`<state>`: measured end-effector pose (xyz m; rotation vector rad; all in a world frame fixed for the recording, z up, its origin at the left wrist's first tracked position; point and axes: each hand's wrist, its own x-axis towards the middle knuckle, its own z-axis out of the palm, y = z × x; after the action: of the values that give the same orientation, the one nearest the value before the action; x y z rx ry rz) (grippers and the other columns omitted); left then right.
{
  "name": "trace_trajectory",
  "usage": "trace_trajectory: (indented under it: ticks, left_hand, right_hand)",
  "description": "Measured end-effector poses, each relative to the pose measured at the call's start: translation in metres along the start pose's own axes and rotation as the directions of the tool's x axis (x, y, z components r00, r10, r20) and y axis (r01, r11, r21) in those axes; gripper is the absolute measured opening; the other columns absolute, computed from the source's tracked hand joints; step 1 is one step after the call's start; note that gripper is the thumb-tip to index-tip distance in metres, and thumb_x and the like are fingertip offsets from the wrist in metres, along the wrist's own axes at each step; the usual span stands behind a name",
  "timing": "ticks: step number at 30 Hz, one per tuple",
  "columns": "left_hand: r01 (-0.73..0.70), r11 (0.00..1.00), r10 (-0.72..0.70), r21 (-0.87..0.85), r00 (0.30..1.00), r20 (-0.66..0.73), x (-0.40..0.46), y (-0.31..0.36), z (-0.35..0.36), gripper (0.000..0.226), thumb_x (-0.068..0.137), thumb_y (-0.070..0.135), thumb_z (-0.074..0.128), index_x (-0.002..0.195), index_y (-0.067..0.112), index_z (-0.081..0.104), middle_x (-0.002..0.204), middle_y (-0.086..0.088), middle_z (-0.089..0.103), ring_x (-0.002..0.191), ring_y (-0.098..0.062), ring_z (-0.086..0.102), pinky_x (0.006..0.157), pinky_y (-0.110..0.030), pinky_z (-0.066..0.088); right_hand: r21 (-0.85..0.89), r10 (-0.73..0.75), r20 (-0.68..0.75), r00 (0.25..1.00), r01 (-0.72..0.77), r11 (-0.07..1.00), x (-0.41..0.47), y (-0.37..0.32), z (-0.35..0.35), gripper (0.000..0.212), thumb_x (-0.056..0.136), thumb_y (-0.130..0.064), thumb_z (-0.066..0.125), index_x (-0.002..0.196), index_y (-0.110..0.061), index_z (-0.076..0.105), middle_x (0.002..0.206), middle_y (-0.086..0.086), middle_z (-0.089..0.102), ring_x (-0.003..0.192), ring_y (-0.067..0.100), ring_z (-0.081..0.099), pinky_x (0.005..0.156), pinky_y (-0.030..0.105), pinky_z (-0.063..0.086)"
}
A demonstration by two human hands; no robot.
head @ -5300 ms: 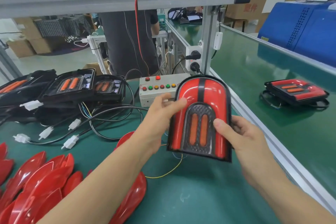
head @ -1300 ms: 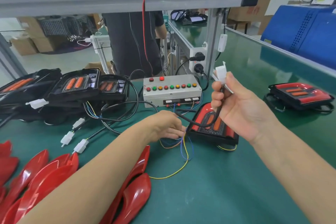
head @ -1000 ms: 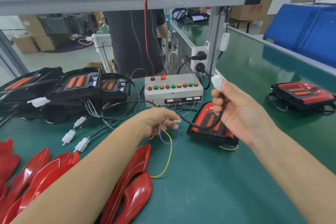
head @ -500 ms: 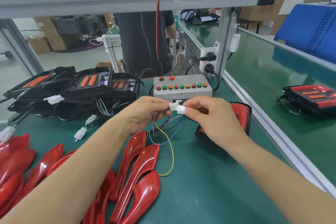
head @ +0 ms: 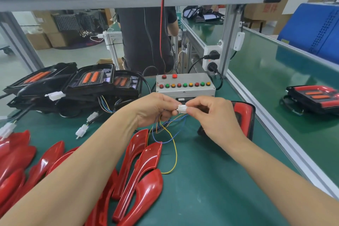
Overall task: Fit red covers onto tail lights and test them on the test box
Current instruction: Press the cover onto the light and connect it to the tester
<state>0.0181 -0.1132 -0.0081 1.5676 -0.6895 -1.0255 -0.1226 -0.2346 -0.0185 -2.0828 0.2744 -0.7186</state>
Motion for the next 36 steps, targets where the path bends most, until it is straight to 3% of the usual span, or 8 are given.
trace_trajectory:
  ticks: [5, 9, 14, 17, 22, 27, 31, 36]
  left_hand:
    - [-0.089, 0.995, 0.088, -0.042, 0.996, -0.024, 0.001, -0.005, 0.011, 0.020, 0.092, 0.006, 0.049, 0.098, 0.007, 0.067, 0.071, -0.005, 0.056, 0.055, -0.007, 0.047, 0.051, -0.017, 0.032]
    - [-0.249, 0.958, 0.255, 0.143, 0.966, -0.031, 0.000, -0.007, 0.013, 0.019, 0.081, 0.021, 0.068, 0.098, 0.015, 0.075, 0.072, 0.004, 0.058, 0.058, -0.005, 0.038, 0.056, -0.019, 0.024]
    - [-0.341, 0.884, 0.359, 0.321, 0.933, 0.002, -0.005, -0.020, 0.008, 0.012, 0.079, 0.017, 0.074, 0.089, 0.023, 0.078, 0.085, 0.010, 0.073, 0.077, 0.003, 0.060, 0.074, -0.011, 0.044]
    - [-0.316, 0.743, 0.328, 0.590, 0.940, 0.091, -0.006, -0.030, 0.010, 0.017, 0.077, 0.016, 0.078, 0.089, 0.029, 0.077, 0.070, 0.018, 0.059, 0.064, 0.002, 0.052, 0.064, -0.012, 0.038]
    - [-0.299, 0.380, 0.274, 0.875, 0.940, 0.203, -0.006, -0.034, 0.015, 0.018, 0.079, 0.028, 0.075, 0.095, 0.034, 0.076, 0.073, 0.007, 0.055, 0.063, 0.000, 0.048, 0.061, -0.014, 0.033]
    - [-0.247, 0.421, 0.167, 0.873, 0.967, 0.193, -0.010, -0.036, 0.010, 0.018, 0.079, 0.029, 0.075, 0.097, 0.035, 0.076, 0.070, 0.007, 0.048, 0.065, -0.003, 0.047, 0.067, -0.022, 0.038]
    - [-0.225, 0.411, 0.103, 0.883, 0.974, 0.200, -0.008, -0.032, 0.007, 0.017, 0.080, 0.036, 0.073, 0.097, 0.039, 0.075, 0.070, 0.008, 0.047, 0.067, -0.002, 0.046, 0.069, -0.025, 0.038]
    - [-0.199, 0.382, 0.033, 0.903, 0.979, 0.202, 0.003, -0.021, 0.022, 0.020, 0.078, 0.036, 0.074, 0.098, 0.041, 0.074, 0.069, 0.012, 0.054, 0.072, -0.006, 0.051, 0.070, -0.023, 0.040]
  right_hand:
    - [-0.078, -0.004, 0.025, 1.000, 0.006, 0.997, 0.003, -0.003, -0.006, 0.009, 0.084, -0.013, 0.072, 0.086, -0.019, 0.077, 0.069, -0.006, 0.069, 0.062, 0.005, 0.056, 0.058, 0.009, 0.037]
    - [-0.210, -0.047, -0.145, 0.988, 0.016, 0.978, -0.001, 0.002, -0.032, 0.033, 0.085, -0.032, 0.070, 0.118, -0.026, 0.066, 0.107, -0.014, 0.059, 0.100, 0.005, 0.054, 0.084, 0.012, 0.038]
    - [-0.127, 0.446, -0.420, 0.791, -0.538, 0.834, -0.021, 0.048, -0.092, 0.090, 0.078, -0.043, 0.073, 0.148, -0.011, 0.026, 0.144, 0.012, 0.039, 0.132, 0.028, 0.040, 0.108, 0.041, 0.033]
    - [0.197, 0.754, -0.107, 0.648, -0.730, 0.655, -0.032, 0.064, -0.081, 0.093, 0.081, -0.040, 0.073, 0.150, -0.009, 0.019, 0.129, 0.015, 0.057, 0.115, 0.029, 0.057, 0.098, 0.038, 0.043]
    - [0.315, 0.748, 0.059, 0.661, -0.723, 0.615, -0.024, 0.066, -0.080, 0.023, 0.087, -0.017, 0.065, 0.106, -0.005, 0.065, 0.077, 0.006, 0.076, 0.062, 0.015, 0.070, 0.054, 0.024, 0.054]
    - [0.446, 0.772, -0.106, 0.627, -0.664, 0.601, -0.021, 0.063, -0.092, 0.013, 0.087, -0.018, 0.057, 0.077, -0.010, 0.060, 0.042, -0.005, 0.060, 0.033, 0.007, 0.053, 0.036, 0.014, 0.039]
    - [0.767, 0.712, -0.245, 0.658, -0.318, 0.557, -0.028, 0.054, -0.117, 0.019, 0.092, -0.015, 0.048, 0.077, -0.014, 0.059, 0.049, -0.006, 0.065, 0.040, 0.006, 0.060, 0.042, 0.018, 0.047]
    - [0.773, 0.600, -0.107, 0.793, -0.313, 0.552, -0.027, 0.041, -0.120, 0.040, 0.092, -0.013, 0.043, 0.062, -0.011, 0.069, 0.056, 0.001, 0.069, 0.046, 0.010, 0.064, 0.043, 0.015, 0.047]
